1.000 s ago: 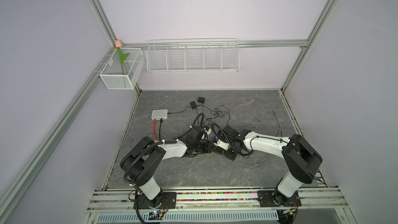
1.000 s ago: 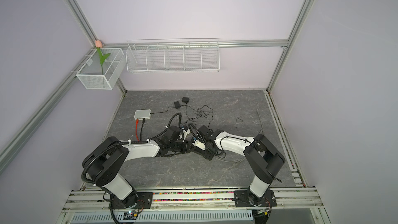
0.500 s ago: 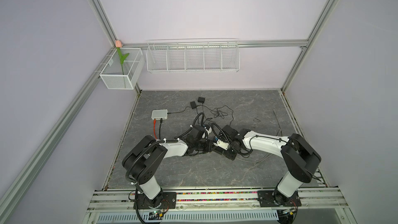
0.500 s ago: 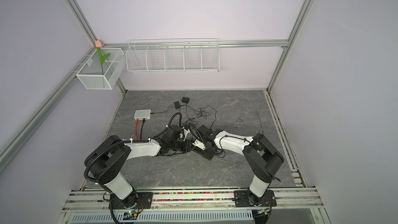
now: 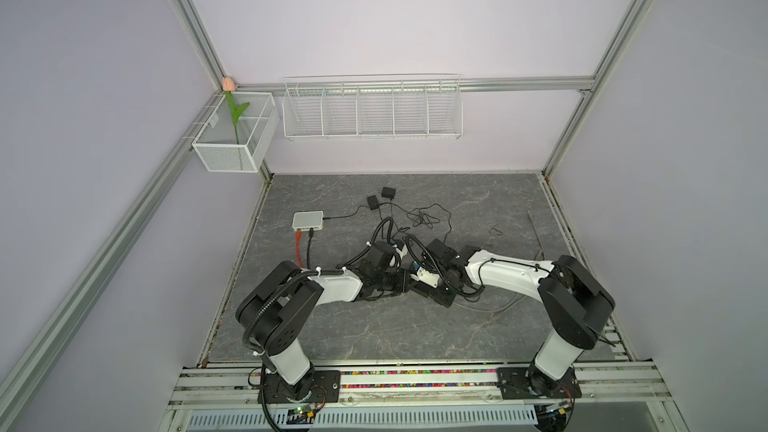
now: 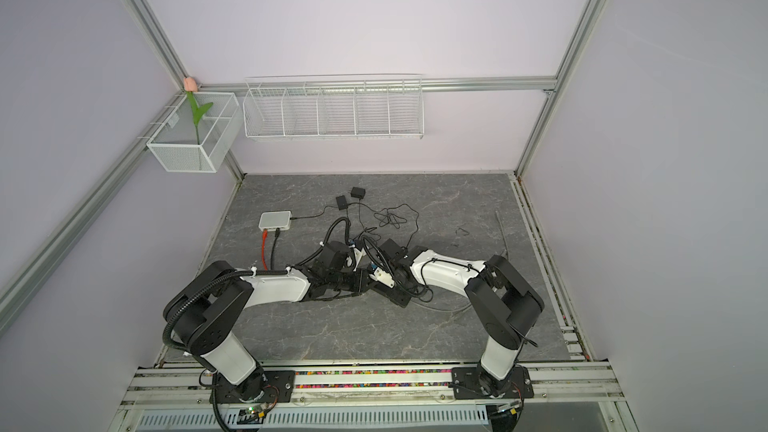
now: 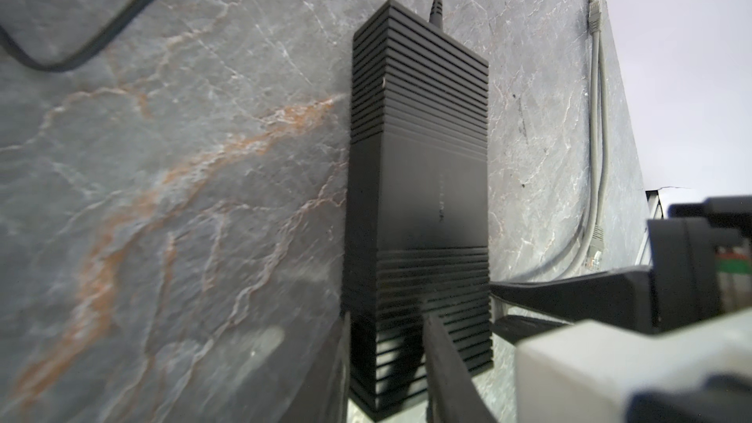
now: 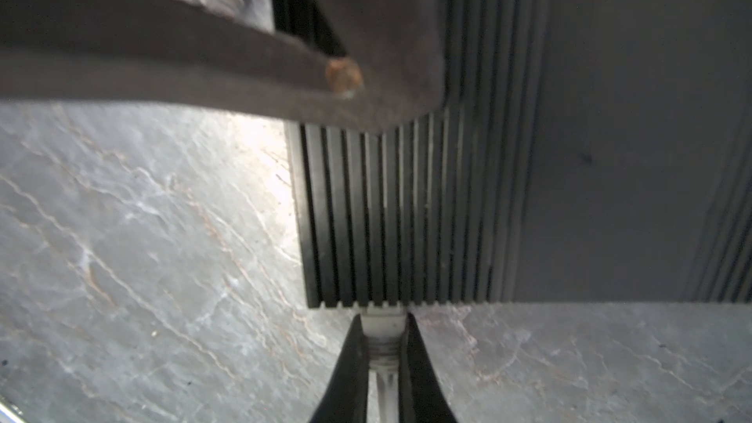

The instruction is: Insert the plug into the switch port

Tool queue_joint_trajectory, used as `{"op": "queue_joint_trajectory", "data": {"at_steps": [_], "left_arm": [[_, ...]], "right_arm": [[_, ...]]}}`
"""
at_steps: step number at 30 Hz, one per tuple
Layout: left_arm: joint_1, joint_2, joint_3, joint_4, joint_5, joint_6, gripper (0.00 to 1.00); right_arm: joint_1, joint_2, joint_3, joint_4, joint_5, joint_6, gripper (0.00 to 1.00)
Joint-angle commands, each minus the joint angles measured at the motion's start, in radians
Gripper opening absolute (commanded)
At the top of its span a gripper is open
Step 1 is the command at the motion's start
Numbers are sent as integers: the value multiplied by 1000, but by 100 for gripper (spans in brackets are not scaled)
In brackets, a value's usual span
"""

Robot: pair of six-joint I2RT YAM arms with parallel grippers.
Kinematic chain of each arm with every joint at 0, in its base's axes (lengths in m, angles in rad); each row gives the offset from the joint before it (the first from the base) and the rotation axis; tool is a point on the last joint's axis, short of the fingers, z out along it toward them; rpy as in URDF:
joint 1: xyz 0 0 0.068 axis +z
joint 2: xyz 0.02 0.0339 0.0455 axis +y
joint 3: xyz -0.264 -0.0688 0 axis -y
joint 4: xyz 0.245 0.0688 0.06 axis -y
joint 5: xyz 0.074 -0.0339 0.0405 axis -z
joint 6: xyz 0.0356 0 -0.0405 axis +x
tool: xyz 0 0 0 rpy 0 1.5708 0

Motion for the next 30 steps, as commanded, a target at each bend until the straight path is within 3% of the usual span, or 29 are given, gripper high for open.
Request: {"op": "queue_joint_trajectory", "data": {"at_steps": [1, 10, 15, 19, 21, 25, 30], "left_arm": [[-65, 17, -16, -88, 64, 62, 29], [83, -54, 5, -164, 2, 53, 35], [133, -109, 23, -201, -32, 58, 41], [132, -137, 33, -218, -30, 52, 46], [100, -168, 40, -238, -67, 65, 48], [-51, -219, 89, -296, -191, 122, 49], [-162, -187, 135, -245, -164, 130, 48]], "right_arm": [[16, -1, 47, 383, -52, 20, 10], [17, -157, -32, 250, -22, 42, 39], [15, -291, -66, 149, 54, 84, 44], [-17, -436, -83, 98, 179, 190, 49], [-54, -521, -99, 96, 217, 264, 53], [-135, -732, -143, 127, 263, 386, 63], [-164, -940, -181, 82, 383, 471, 68]]}}
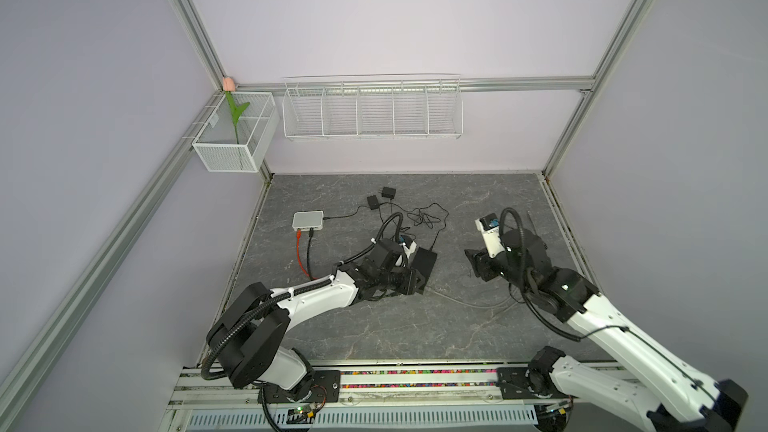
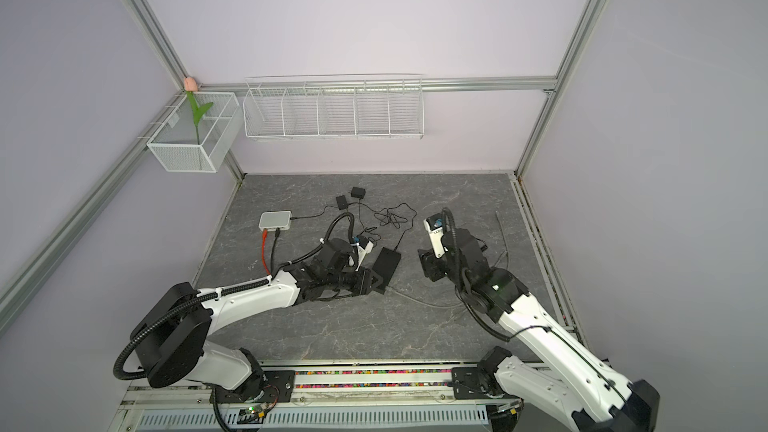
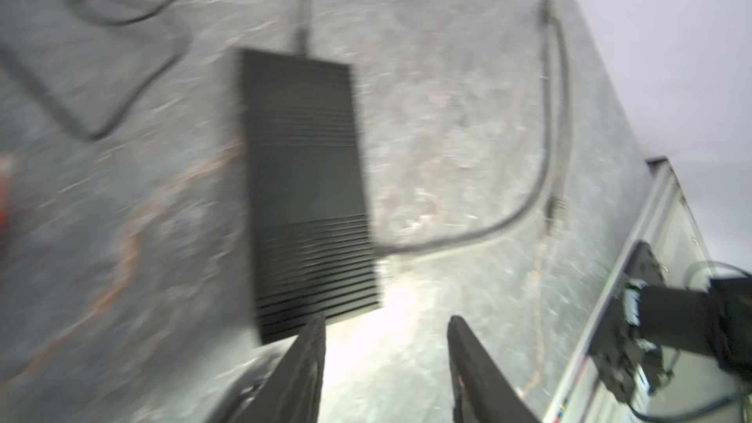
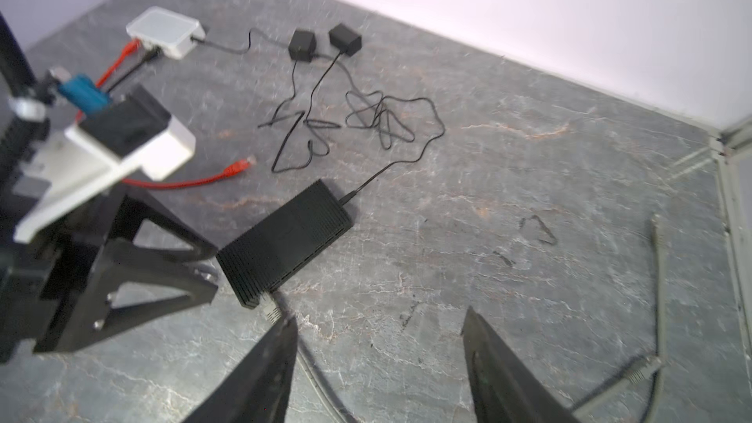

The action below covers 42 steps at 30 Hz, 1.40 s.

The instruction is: Insert the plug into the switch port

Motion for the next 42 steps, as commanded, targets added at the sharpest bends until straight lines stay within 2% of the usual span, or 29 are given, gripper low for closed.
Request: {"op": "queue_joint_trajectory", "data": {"at_steps": [1, 6, 16, 21, 29, 35, 42], "left_arm": [[-66, 38, 62, 6, -29, 37, 47], [-208, 214, 243, -44, -32, 70, 46], [-319, 445, 481, -103, -25, 68, 45], [-340, 528, 562, -119, -19, 43, 45], [-383, 630, 720, -220, -24, 49, 45], [-396, 680, 776, -259, -34, 29, 43], [-397, 709, 819, -321, -42, 37, 43]], "right_arm": [[-9, -86, -11, -57, 108, 115, 68], [-12, -143, 4, -135, 123, 136, 68], [-12, -198, -21, -145, 26, 191, 67], [-12, -228, -22, -182, 3, 187, 66], [-11, -304, 4, -247, 73, 143, 68], [-11, -374, -26, -248, 51, 147, 68], [-12, -376, -21, -271, 44, 144, 69]]}}
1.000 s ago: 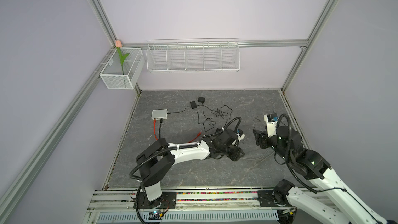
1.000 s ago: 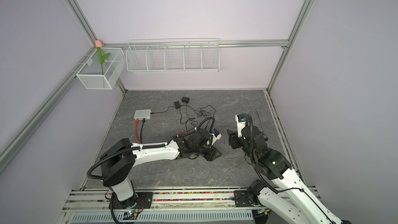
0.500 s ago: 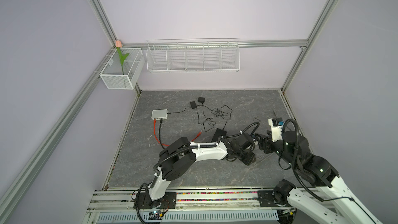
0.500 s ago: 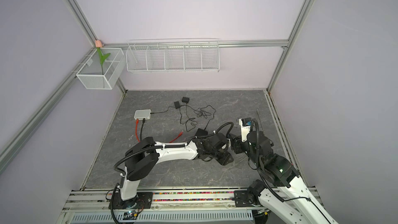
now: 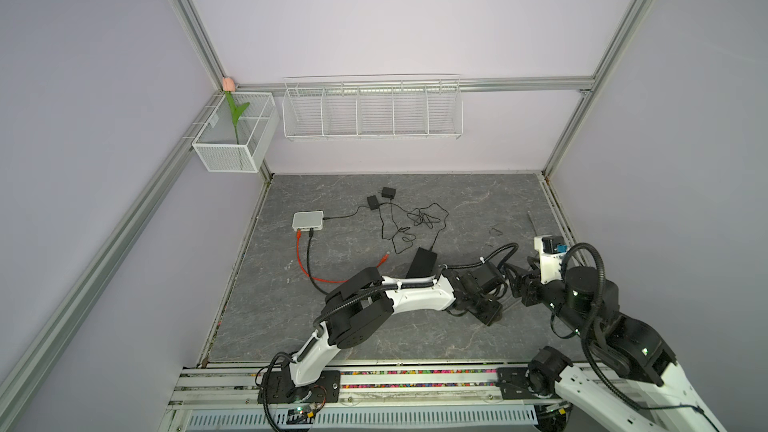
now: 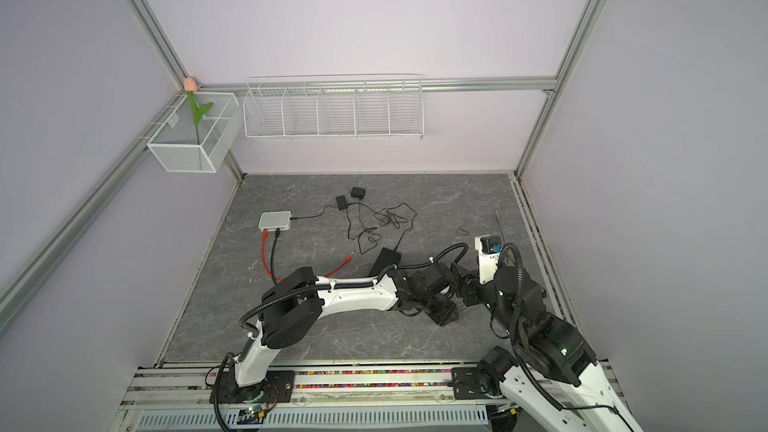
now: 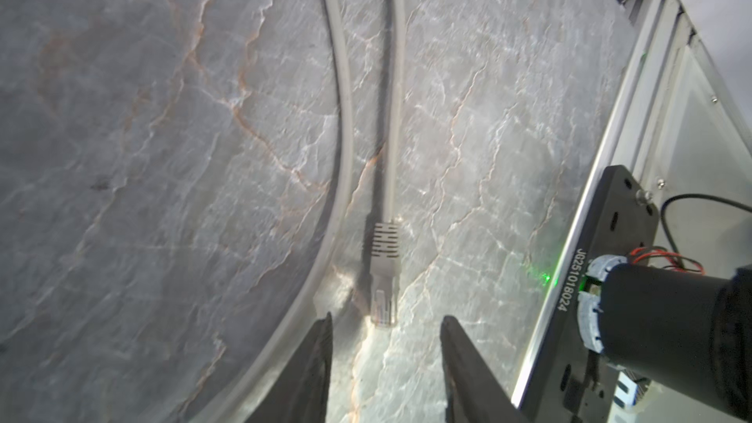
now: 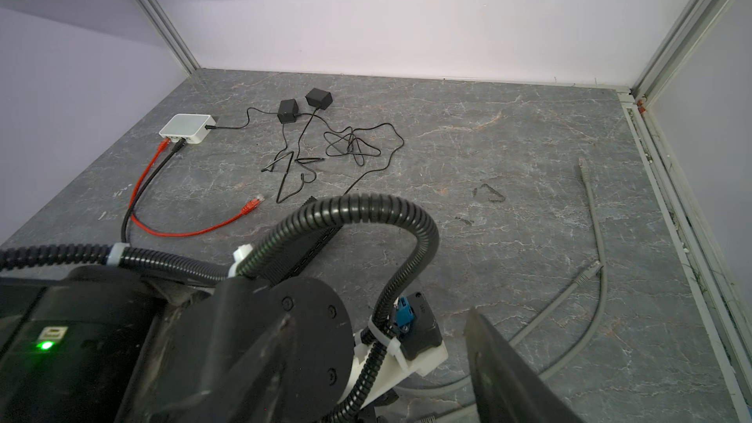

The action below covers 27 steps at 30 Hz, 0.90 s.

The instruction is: Insert the plug into the switch port

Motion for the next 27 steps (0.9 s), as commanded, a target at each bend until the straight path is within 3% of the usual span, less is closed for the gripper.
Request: {"op": "queue_joint_trajectory", "data": {"at_steps": [1, 27], "left_arm": [[-2, 33, 47, -49, -7, -8, 43], [-13, 87, 46, -58, -73, -11, 43]], "right_arm": [[-4, -10, -9, -24, -5, -3, 69], [-5, -1, 6, -47, -7, -2, 69]]}}
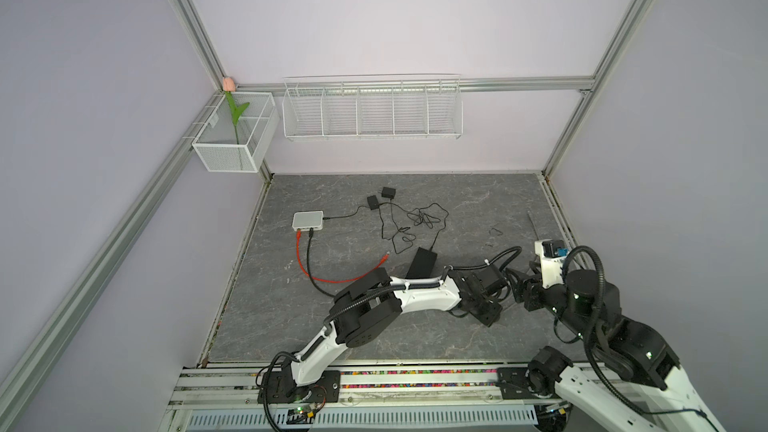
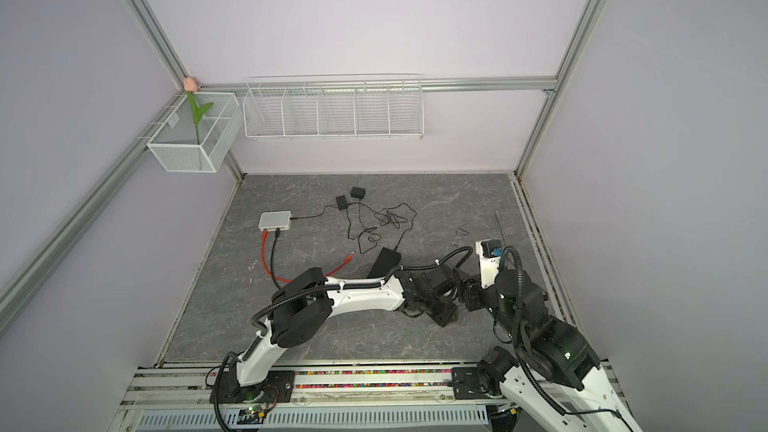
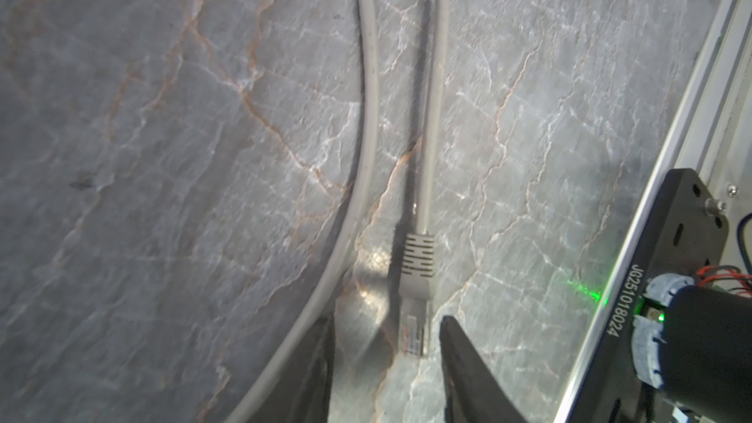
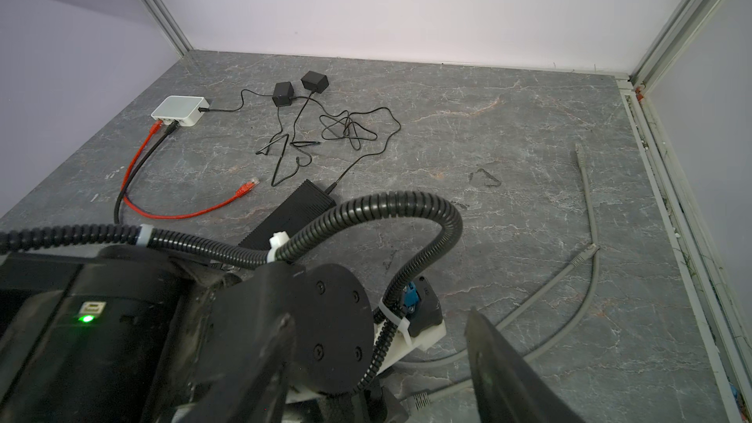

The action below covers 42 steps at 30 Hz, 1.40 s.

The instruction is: Insert the plug into the switch port

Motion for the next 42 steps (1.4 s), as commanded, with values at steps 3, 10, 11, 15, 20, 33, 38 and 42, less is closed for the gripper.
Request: {"op": "queue_joint_trajectory", "data": {"at_steps": [3, 10, 11, 15, 20, 33, 38, 42], "left_arm": [[-5, 32, -9, -13, -34, -10, 43], [-5, 45, -5, -11, -41, -13, 43], [-6, 50, 2, -16, -39, -12, 43], [-5, 64, 15, -30, -58, -14, 43], [-5, 81, 25, -36, -67, -16, 41], [-5, 29, -19, -17, -114, 3, 6], [-1, -20, -39, 5, -109, 26, 0], [15, -54, -45, 3, -98, 48, 0]], "right_arm": [[-4, 24, -4, 18, -15, 5, 70], [-4, 33, -1, 23, -11, -3, 70], [-4, 32, 3, 17, -7, -3, 70], [-5, 16, -16, 33, 5, -9, 69], [-5, 38, -4, 20, 8, -12, 69], [-4, -6, -25, 28, 38, -12, 60], [-4, -17, 4, -1, 70, -26, 58], [-4, -48, 16, -27, 92, -41, 56]]}}
